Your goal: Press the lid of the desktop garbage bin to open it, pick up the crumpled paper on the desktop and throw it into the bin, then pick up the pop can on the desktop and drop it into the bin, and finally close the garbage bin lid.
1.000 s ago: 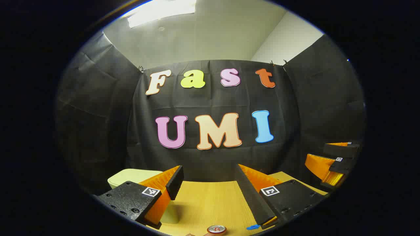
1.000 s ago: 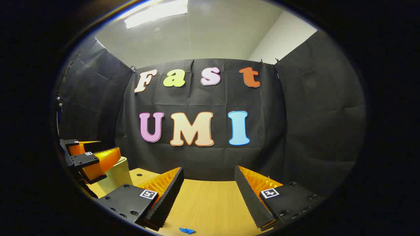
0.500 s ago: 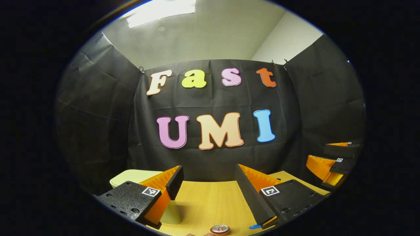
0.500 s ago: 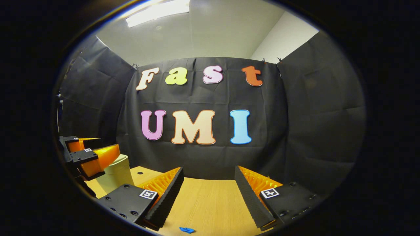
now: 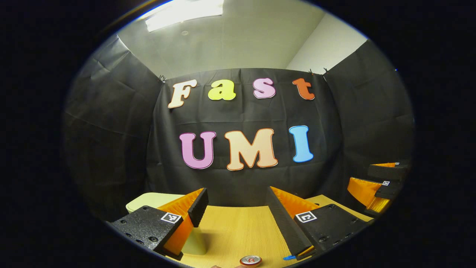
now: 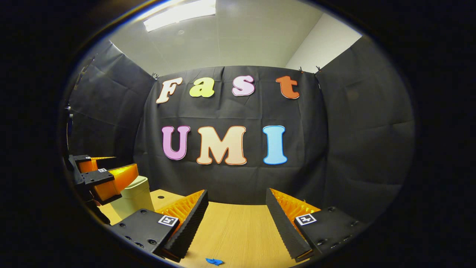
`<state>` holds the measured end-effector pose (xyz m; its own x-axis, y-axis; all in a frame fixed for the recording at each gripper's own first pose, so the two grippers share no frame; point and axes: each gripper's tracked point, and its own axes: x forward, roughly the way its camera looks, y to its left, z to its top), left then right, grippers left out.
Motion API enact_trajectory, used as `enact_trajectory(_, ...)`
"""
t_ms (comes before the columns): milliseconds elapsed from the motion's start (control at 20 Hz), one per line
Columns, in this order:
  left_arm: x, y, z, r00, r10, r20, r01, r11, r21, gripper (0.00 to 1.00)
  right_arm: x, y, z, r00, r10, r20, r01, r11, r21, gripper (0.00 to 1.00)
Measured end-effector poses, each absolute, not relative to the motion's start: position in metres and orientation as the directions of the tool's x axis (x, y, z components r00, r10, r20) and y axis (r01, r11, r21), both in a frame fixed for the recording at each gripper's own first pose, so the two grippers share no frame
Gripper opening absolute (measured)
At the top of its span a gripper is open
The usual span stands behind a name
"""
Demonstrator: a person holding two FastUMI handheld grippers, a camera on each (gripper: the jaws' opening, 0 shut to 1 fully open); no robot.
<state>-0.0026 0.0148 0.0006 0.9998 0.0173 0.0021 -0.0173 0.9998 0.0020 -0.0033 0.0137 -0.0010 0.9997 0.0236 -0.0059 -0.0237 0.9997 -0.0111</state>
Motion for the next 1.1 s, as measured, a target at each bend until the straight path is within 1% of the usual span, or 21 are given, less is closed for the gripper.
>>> enact_trajectory(50, -0.003, 0.014, 0.002, 1.0, 0.018, 0.004, -0.018, 1.0, 0.001, 0.95, -0.003, 0.013, -0.003, 1.0, 0.025, -0.006, -0.025, 1.0, -0.01, 1.0)
enact_trajectory(100, -0.002, 0.015, 0.001, 1.0, 0.021, 0.004, -0.021, 1.0, 0.003, 0.94, -0.003, 0.013, -0.003, 1.0, 0.028, -0.006, -0.028, 1.0, -0.011, 1.0)
enact_trajectory(150, -0.001, 0.016, 0.002, 1.0, 0.027, 0.004, -0.027, 1.0, 0.007, 0.89, -0.003, 0.012, -0.004, 1.0, 0.03, -0.006, -0.03, 0.999, -0.014, 0.98)
enact_trajectory(200, -0.002, 0.015, 0.002, 1.0, 0.028, 0.003, -0.028, 1.0, 0.01, 0.79, -0.003, 0.012, -0.005, 0.999, 0.034, -0.007, -0.034, 0.999, -0.015, 0.98)
enact_trajectory(300, -0.003, 0.014, 0.002, 0.999, 0.036, 0.002, -0.036, 0.999, 0.018, 0.64, -0.003, 0.011, -0.008, 0.999, 0.044, -0.01, -0.044, 0.999, -0.014, 0.98)
enact_trajectory(350, -0.003, 0.012, 0.004, 0.999, 0.038, 0.002, -0.038, 0.999, 0.018, 0.59, -0.003, 0.01, -0.009, 0.999, 0.049, -0.012, -0.049, 0.999, -0.012, 0.98)
enact_trajectory(500, 0.0, 0.002, 0.002, 1.0, 0.024, -0.004, -0.024, 1.0, 0.005, 0.34, -0.001, 0.006, -0.012, 0.998, 0.066, -0.014, -0.066, 0.998, -0.007, 0.98)
enact_trajectory(550, 0.001, 0.004, 0.0, 0.999, 0.043, -0.01, -0.043, 0.999, -0.002, 0.28, 0.0, 0.004, -0.013, 0.997, 0.073, -0.015, -0.073, 0.997, -0.008, 0.98)
enact_trajectory(600, -0.001, 0.011, -0.002, 0.997, 0.077, -0.017, -0.077, 0.997, -0.006, 0.19, 0.0, 0.002, -0.013, 0.997, 0.079, -0.013, -0.08, 0.997, -0.011, 0.98)
enact_trajectory(650, 0.0, 0.021, -0.002, 0.991, 0.129, -0.022, -0.129, 0.992, -0.003, 0.13, 0.0, 0.0, -0.013, 0.996, 0.089, -0.009, -0.089, 0.996, -0.016, 0.98)
enact_trajectory(700, -0.001, 0.029, -0.003, 0.984, 0.177, -0.015, -0.177, 0.984, 0.003, 0.0, 0.0, -0.001, -0.012, 0.995, 0.102, -0.005, -0.102, 0.995, -0.022, 0.98)
enact_trajectory(800, 0.0, 0.034, -0.003, 0.976, 0.217, -0.014, -0.217, 0.976, 0.012, 0.0, 0.002, -0.001, -0.015, 0.99, 0.138, -0.008, -0.138, 0.99, -0.029, 0.98)
enact_trajectory(900, 0.005, 0.04, -0.006, 0.975, 0.219, -0.021, -0.219, 0.976, 0.01, 0.0, 0.006, -0.001, -0.02, 0.986, 0.163, -0.016, -0.163, 0.986, -0.032, 0.98)
enact_trajectory(1000, 0.012, 0.064, -0.007, 0.968, 0.251, -0.023, -0.25, 0.968, 0.036, 0.0, 0.014, -0.007, -0.025, 0.989, 0.141, -0.032, -0.142, 0.989, -0.044, 0.98)
enact_trajectory(1050, 0.019, 0.077, -0.007, 0.964, 0.265, -0.019, -0.264, 0.963, 0.052, 0.0, 0.015, -0.006, -0.029, 0.99, 0.133, -0.038, -0.134, 0.99, -0.039, 1.0)
enact_trajectory(1100, 0.022, 0.088, -0.008, 0.96, 0.277, -0.025, -0.275, 0.959, 0.067, 0.0, 0.018, -0.002, -0.027, 0.992, 0.122, -0.033, -0.123, 0.992, -0.027, 0.98)
